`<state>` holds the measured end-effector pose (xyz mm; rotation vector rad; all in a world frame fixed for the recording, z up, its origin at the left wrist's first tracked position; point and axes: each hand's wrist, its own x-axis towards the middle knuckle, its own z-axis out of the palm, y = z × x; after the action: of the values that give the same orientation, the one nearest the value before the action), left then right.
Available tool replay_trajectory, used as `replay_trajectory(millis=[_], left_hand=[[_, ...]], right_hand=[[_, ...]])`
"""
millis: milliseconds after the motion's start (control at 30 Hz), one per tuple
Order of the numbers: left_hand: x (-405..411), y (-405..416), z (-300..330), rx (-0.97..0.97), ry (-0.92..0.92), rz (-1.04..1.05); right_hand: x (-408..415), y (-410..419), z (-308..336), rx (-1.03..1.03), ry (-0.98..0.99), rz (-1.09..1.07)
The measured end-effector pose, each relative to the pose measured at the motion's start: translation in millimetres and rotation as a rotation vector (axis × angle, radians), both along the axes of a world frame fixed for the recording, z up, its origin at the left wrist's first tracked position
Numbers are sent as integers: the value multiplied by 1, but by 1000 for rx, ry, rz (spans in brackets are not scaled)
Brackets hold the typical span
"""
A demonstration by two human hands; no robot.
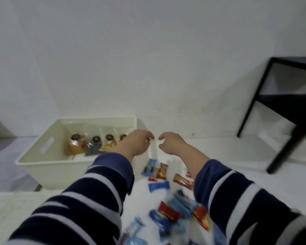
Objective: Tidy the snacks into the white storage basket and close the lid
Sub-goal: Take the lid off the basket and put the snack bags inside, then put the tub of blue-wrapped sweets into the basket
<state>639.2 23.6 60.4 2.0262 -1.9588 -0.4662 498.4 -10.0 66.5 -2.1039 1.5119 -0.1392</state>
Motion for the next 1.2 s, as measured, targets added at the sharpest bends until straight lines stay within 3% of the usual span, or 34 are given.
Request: replay_trajectory(millis=[167, 400, 600, 733, 1000, 1200], left_hand=[[-107, 35, -29, -10, 147, 13], [-232, 80, -101, 172, 224, 40], [-264, 109, -145, 299, 48, 117], [-263, 130, -162, 353, 118, 140], [-272, 136, -166, 284, 351, 219], [-281, 130, -165, 272, 431, 282]], right_hand=[[-128, 39, -27, 20, 95, -16], [-301, 65, -63, 89, 129, -146], [-401, 82, -111, 116, 69, -282], [-434, 89, -145, 137, -6, -322], [-444, 77, -156, 273, -411, -581], [-425, 77, -139, 168, -449, -562]])
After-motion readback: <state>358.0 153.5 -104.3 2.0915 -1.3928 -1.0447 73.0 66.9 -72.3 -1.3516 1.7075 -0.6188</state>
